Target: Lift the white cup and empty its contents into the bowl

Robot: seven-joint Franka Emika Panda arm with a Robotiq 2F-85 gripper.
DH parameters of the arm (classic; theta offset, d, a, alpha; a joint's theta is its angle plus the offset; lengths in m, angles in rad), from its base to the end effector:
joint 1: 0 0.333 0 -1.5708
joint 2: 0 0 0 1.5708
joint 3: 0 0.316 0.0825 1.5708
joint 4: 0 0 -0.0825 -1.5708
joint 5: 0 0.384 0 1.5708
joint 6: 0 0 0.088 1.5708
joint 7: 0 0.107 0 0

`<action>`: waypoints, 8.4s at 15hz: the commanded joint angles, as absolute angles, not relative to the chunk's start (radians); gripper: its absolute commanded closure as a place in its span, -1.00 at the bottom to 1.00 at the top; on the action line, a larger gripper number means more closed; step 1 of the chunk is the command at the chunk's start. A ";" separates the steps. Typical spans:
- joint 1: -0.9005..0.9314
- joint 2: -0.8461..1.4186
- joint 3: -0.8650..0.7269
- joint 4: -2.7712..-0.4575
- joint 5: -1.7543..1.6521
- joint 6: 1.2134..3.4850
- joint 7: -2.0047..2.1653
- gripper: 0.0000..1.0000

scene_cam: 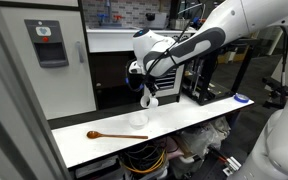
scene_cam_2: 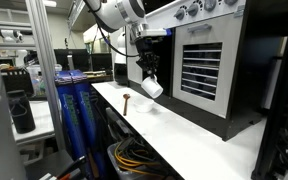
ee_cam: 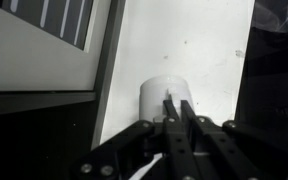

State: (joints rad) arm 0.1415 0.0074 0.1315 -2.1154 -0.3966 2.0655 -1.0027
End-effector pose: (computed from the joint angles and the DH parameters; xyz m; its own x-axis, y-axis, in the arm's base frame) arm 0.5244 0.1257 0.4089 0.1065 0.9400 -0.3241 0.9918 -0.0772 0.1020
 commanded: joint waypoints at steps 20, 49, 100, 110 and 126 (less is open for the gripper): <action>0.188 0.150 0.166 -1.963 -0.503 1.885 -0.967 0.96; 0.243 0.313 0.204 -1.800 -0.639 1.670 -0.998 0.96; 0.345 0.540 0.241 -1.565 -0.909 1.370 -1.195 0.96; 0.367 0.570 0.241 -1.504 -0.913 1.369 -1.227 0.96; 0.397 0.589 0.245 -1.489 -0.923 1.320 -1.296 0.96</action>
State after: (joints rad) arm 0.3901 0.5620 0.2331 -1.5266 -0.8974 1.3601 -1.2673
